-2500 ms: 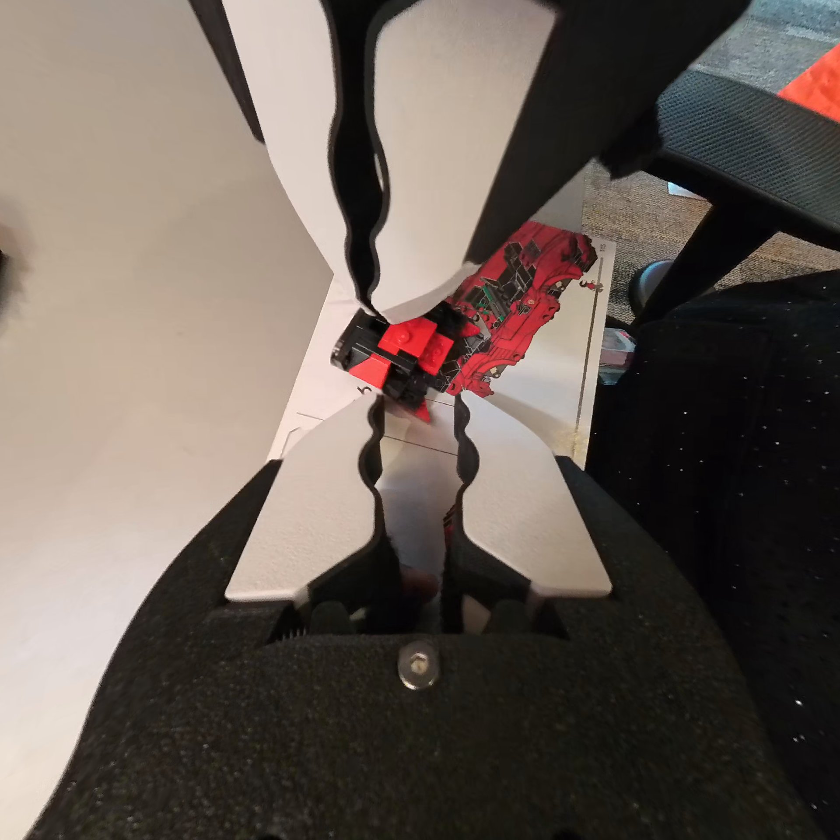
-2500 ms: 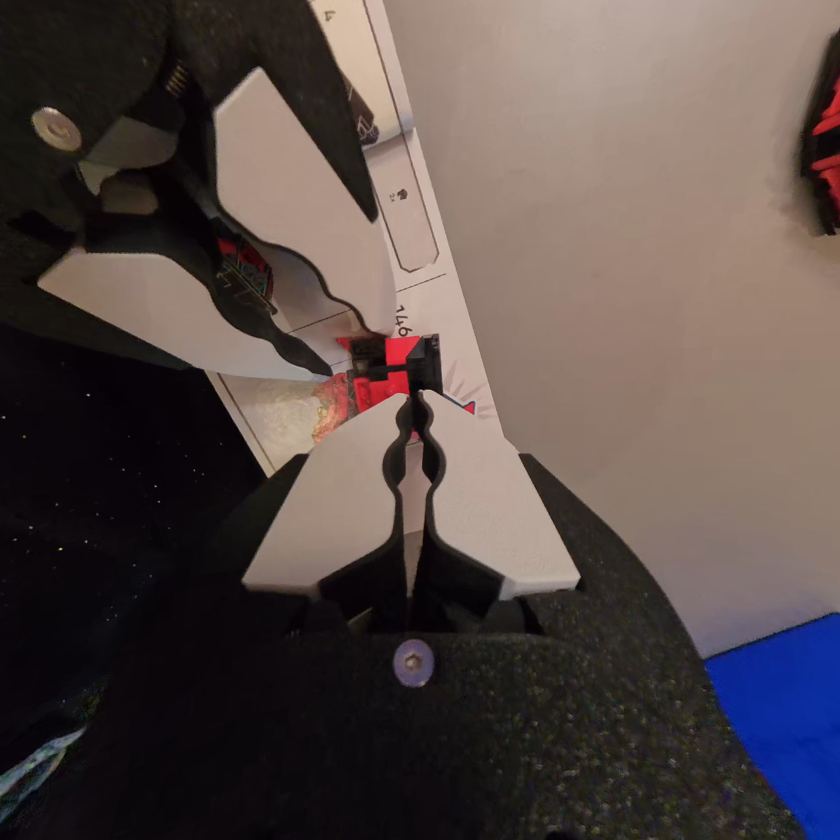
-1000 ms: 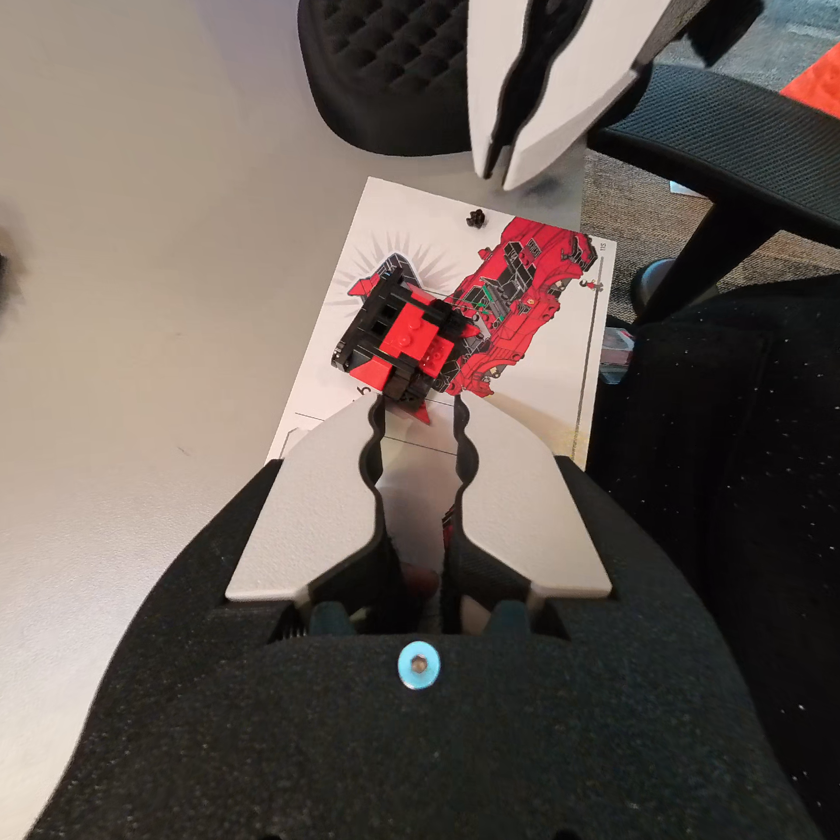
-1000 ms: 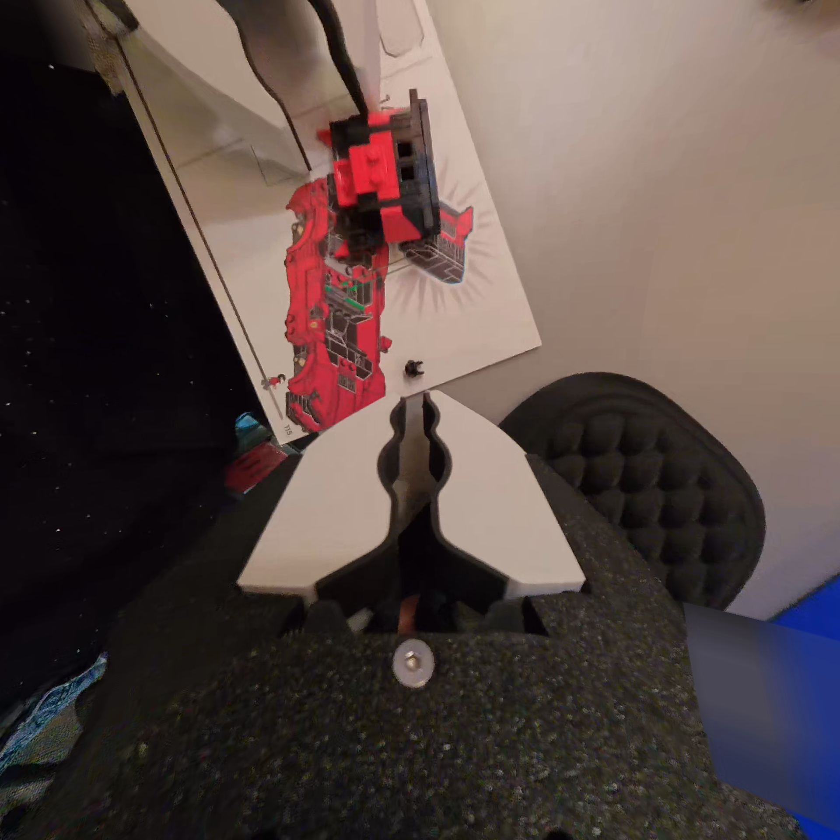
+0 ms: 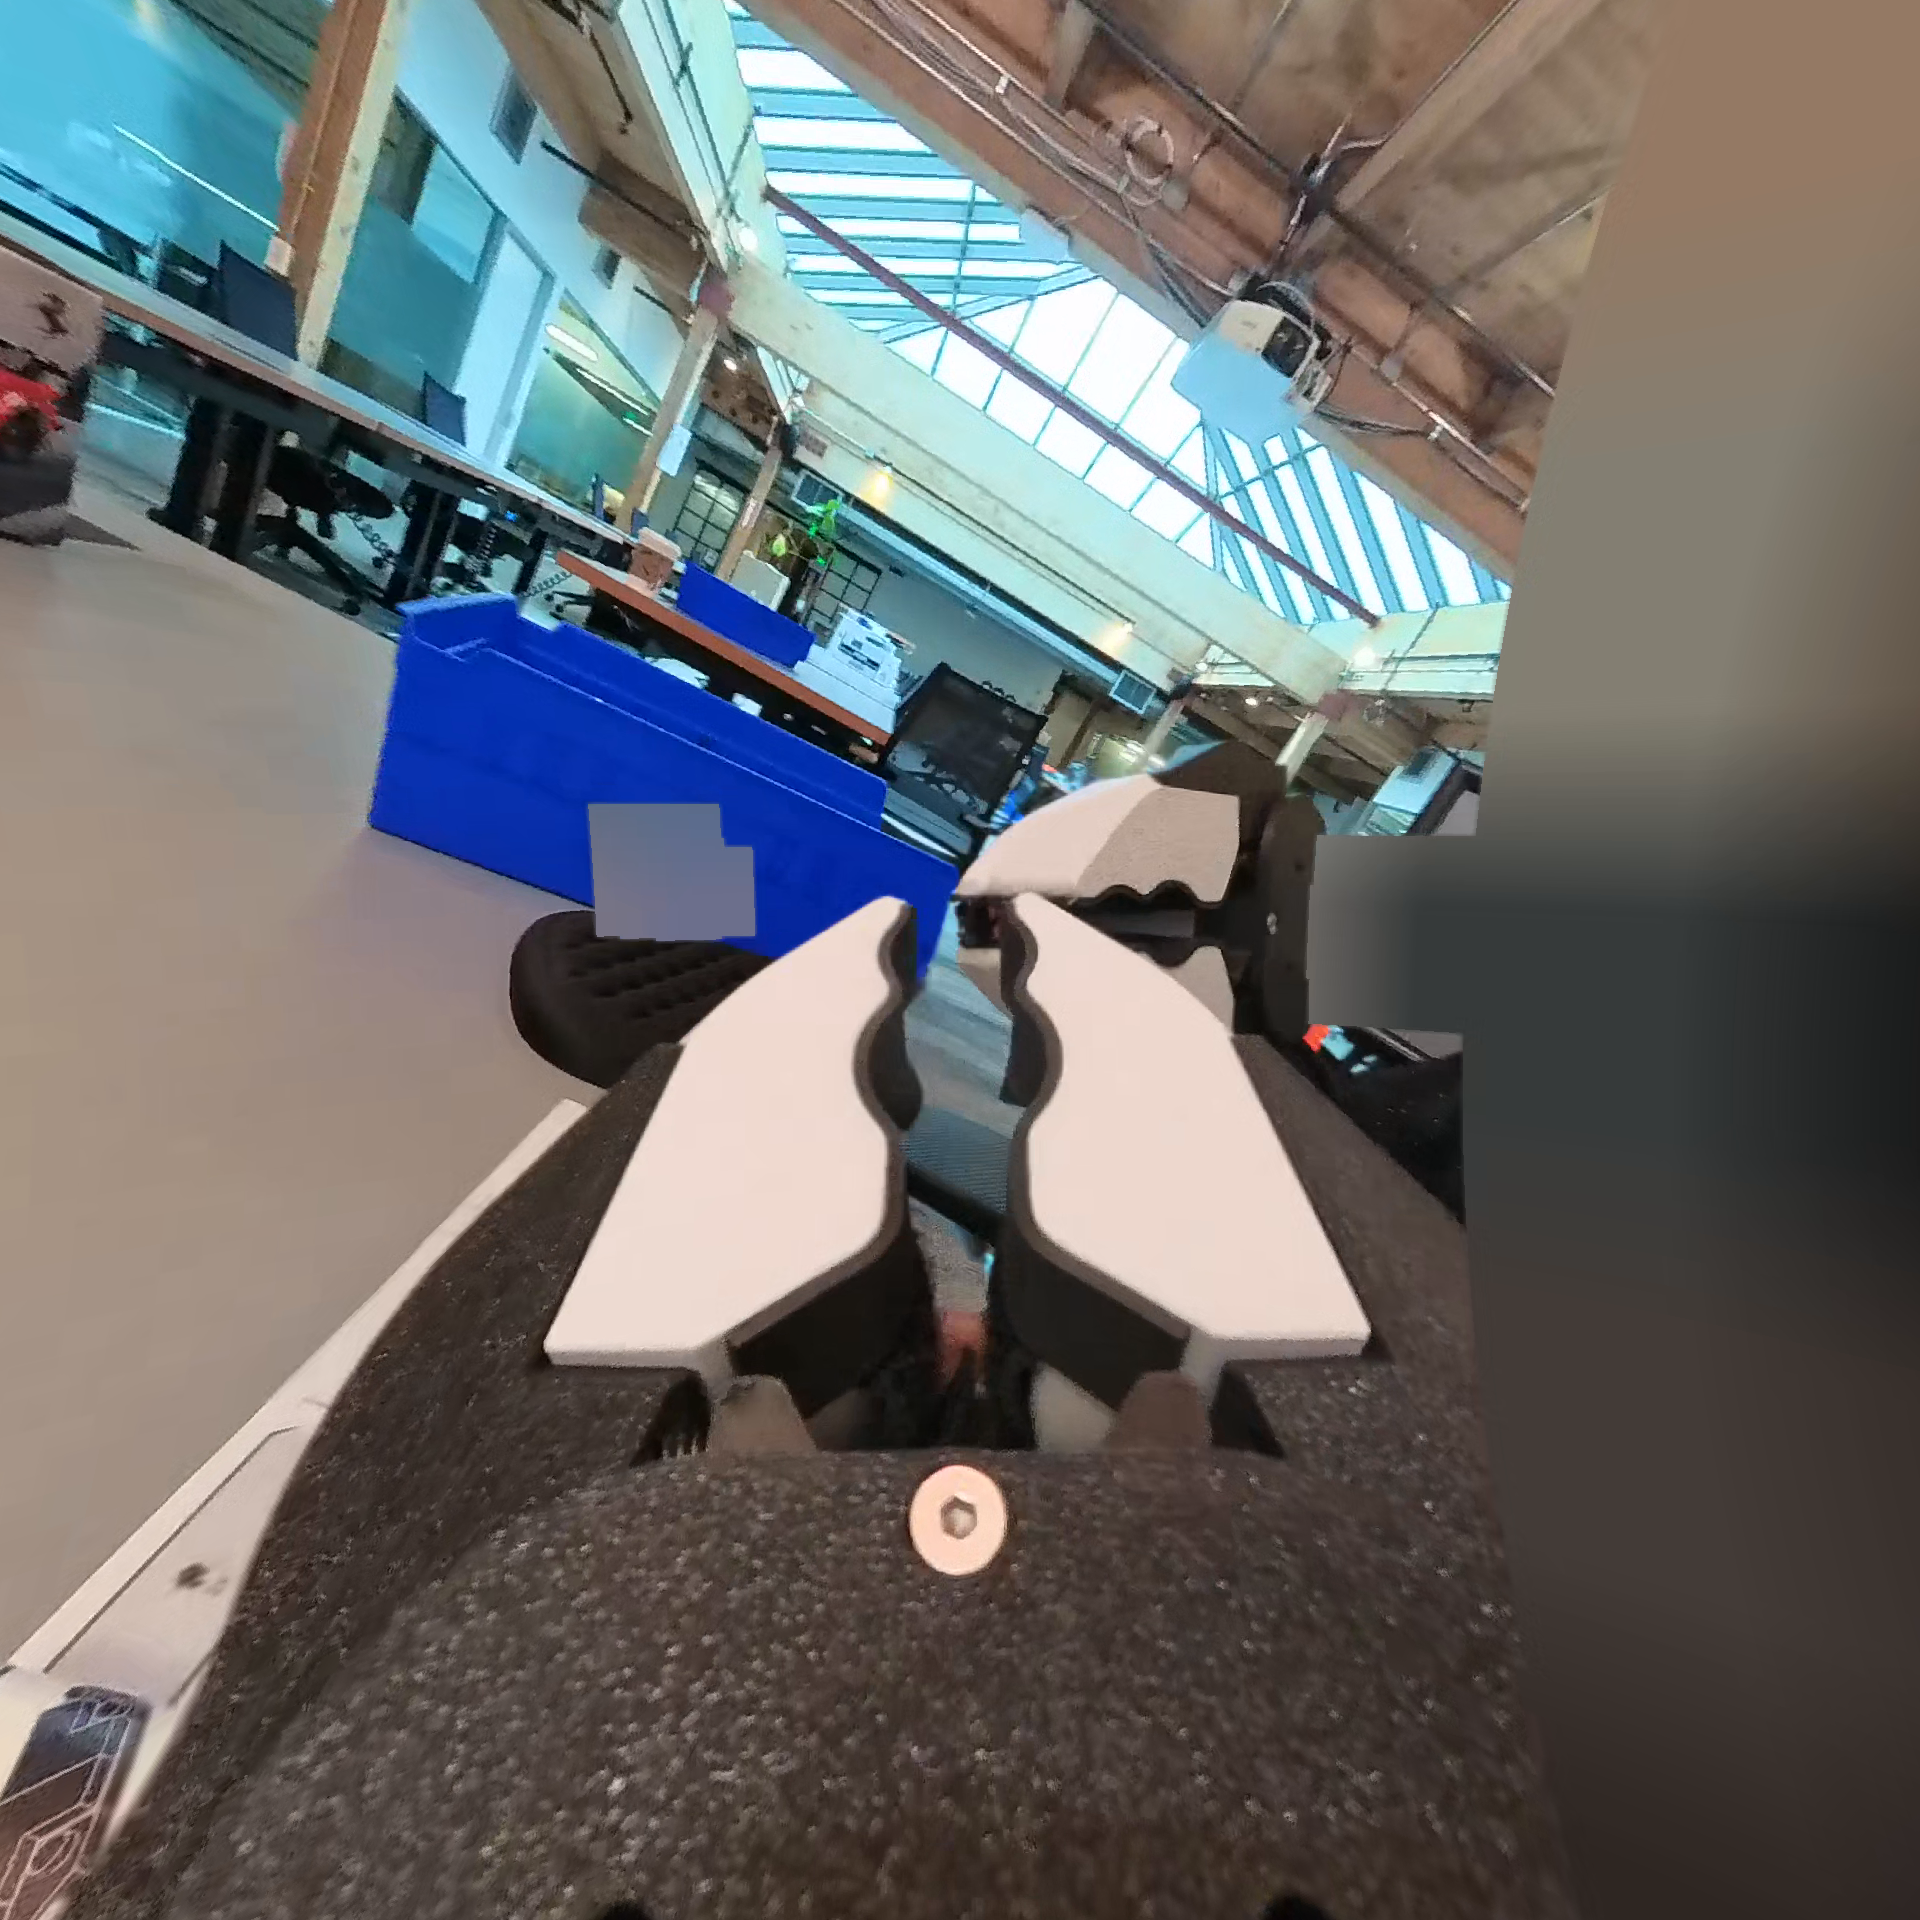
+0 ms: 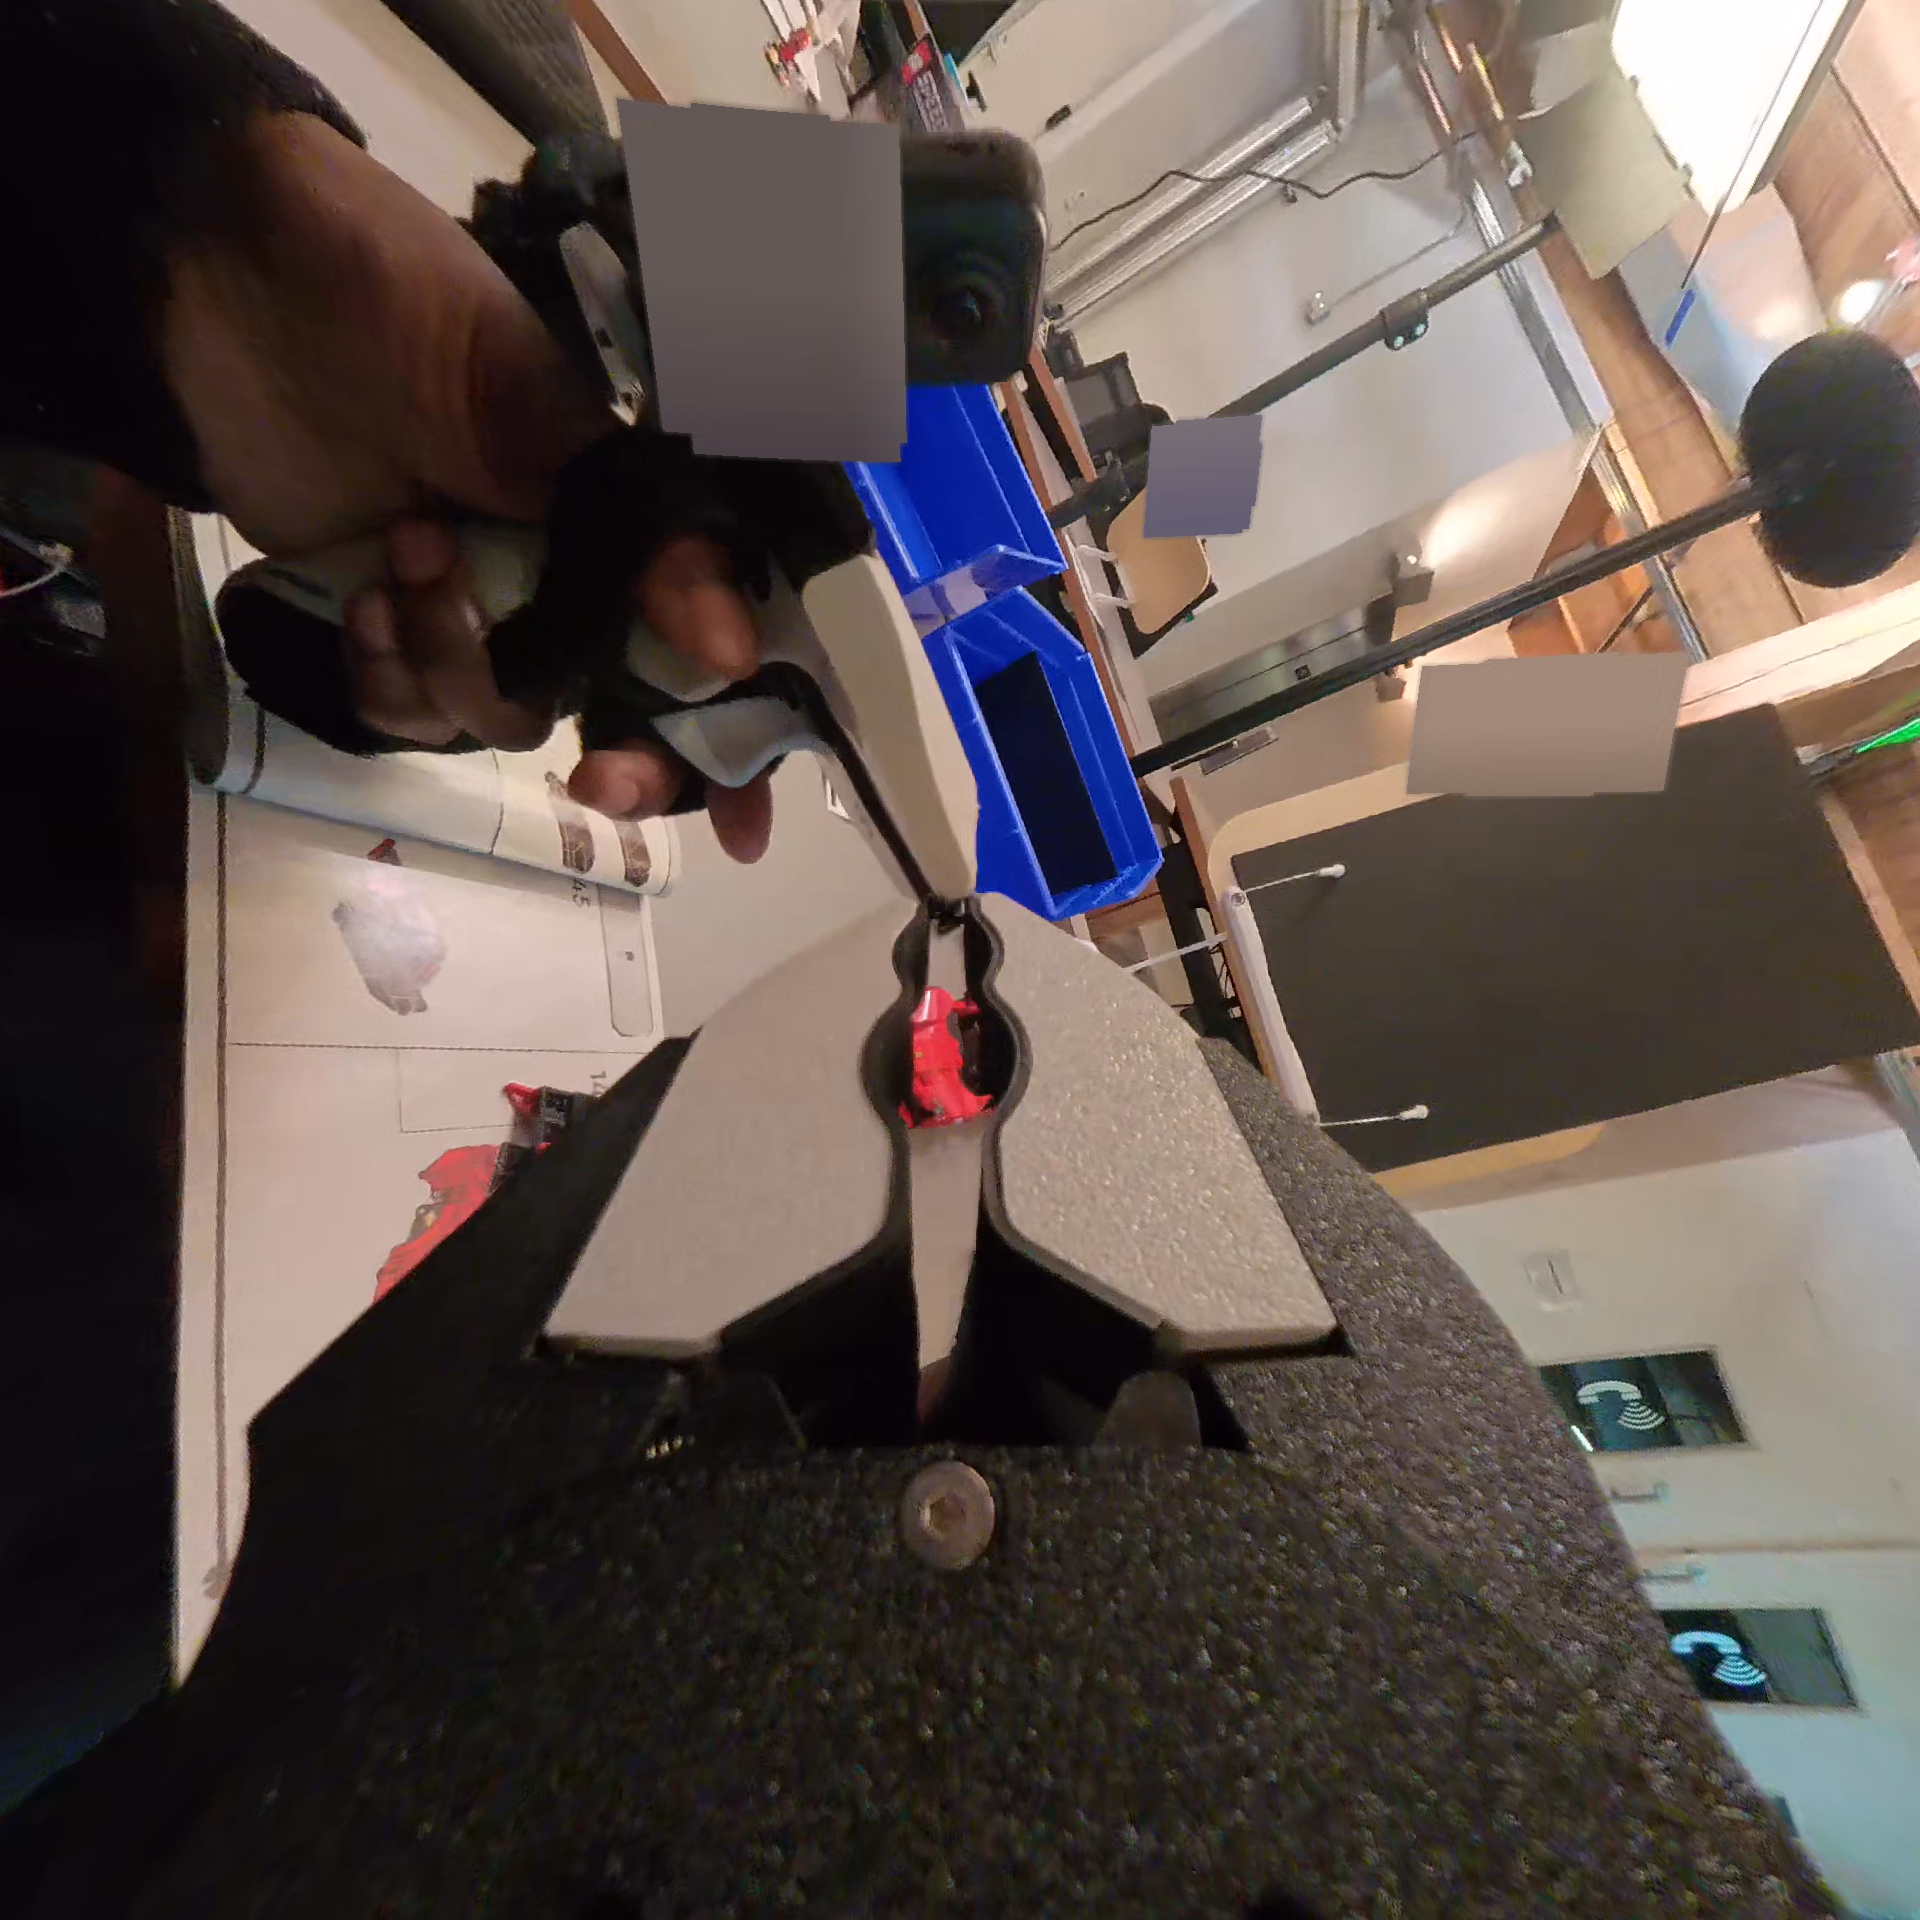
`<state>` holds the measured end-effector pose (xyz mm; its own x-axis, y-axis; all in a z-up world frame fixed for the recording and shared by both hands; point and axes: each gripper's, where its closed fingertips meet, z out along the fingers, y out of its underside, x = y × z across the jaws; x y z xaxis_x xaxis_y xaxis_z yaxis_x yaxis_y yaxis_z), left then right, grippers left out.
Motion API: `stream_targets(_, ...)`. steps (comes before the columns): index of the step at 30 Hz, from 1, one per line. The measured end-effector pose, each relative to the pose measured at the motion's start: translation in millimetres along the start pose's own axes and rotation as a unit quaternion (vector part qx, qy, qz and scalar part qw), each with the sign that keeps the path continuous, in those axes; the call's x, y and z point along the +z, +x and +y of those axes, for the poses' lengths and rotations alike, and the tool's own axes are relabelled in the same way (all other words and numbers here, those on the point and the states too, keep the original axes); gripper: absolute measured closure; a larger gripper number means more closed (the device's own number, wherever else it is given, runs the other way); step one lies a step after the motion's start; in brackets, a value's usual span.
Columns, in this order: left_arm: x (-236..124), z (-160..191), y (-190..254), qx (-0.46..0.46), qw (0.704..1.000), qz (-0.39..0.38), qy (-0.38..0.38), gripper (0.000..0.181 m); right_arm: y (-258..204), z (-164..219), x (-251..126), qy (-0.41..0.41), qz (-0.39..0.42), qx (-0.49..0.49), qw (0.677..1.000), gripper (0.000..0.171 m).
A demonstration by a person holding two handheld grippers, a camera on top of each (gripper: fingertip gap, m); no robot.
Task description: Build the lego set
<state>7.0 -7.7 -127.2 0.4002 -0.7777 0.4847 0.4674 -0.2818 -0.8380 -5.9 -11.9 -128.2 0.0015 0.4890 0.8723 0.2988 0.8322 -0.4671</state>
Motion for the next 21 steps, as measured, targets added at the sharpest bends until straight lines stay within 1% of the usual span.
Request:
stream_targets(3, -1, 0, 4, -0.028, 0.999, 0.029, 0.001, 0.165, 3, -5, -1, 0.003, 0.012, -0.021, 1.000, 0.165)
stream_targets(5, -1, -1, 10, -0.037, 0.998, 0.055, 0.005, 0.173, 3, -7, -1, 0.004, 0.014, -0.025, 1.000, 0.165)
stream_targets(8, -4, 0, 14, -0.026, 0.997, 0.071, -0.007, 0.174, -1, -11, -2, 0.028, -0.003, 0.003, 1.000, 0.165)
stream_targets(10, -8, 4, 17, -0.005, 0.996, 0.088, -0.032, 0.174, -5, -15, -5, 0.060, -0.063, 0.074, 0.993, 0.162)
stream_targets(11, -10, 5, 21, 0.006, 0.994, 0.102, -0.049, 0.174, -6, -18, -7, 0.080, -0.111, 0.134, 0.981, 0.161)
stream_targets(12, -13, 7, 24, 0.020, 0.991, 0.114, -0.069, 0.174, -9, -22, -12, 0.102, -0.174, 0.195, 0.960, 0.160)
stream_targets(13, -16, 10, 26, 0.039, 0.988, 0.119, -0.091, 0.174, -5, -24, -15, 0.116, -0.216, 0.251, 0.936, 0.159)
stream_targets(14, -19, 12, 27, 0.059, 0.984, 0.123, -0.116, 0.174, -4, -26, -18, 0.124, -0.258, 0.284, 0.915, 0.161)
stream_targets(15, -21, 14, 30, 0.074, 0.979, 0.128, -0.137, 0.174, -4, -27, -19, 0.123, -0.289, 0.297, 0.902, 0.162)
stream_targets(16, -22, 16, 33, 0.087, 0.975, 0.134, -0.154, 0.174, -5, -26, -18, 0.112, -0.308, 0.295, 0.898, 0.164)
stream_targets(18, -23, 17, 37, 0.106, 0.968, 0.142, -0.178, 0.174, -13, -27, -18, 0.099, -0.345, 0.266, 0.895, 0.164)
stream_targets(21, -23, 19, 40, 0.115, 0.962, 0.152, -0.196, 0.174, -17, -34, -17, 0.106, -0.364, 0.231, 0.896, 0.164)
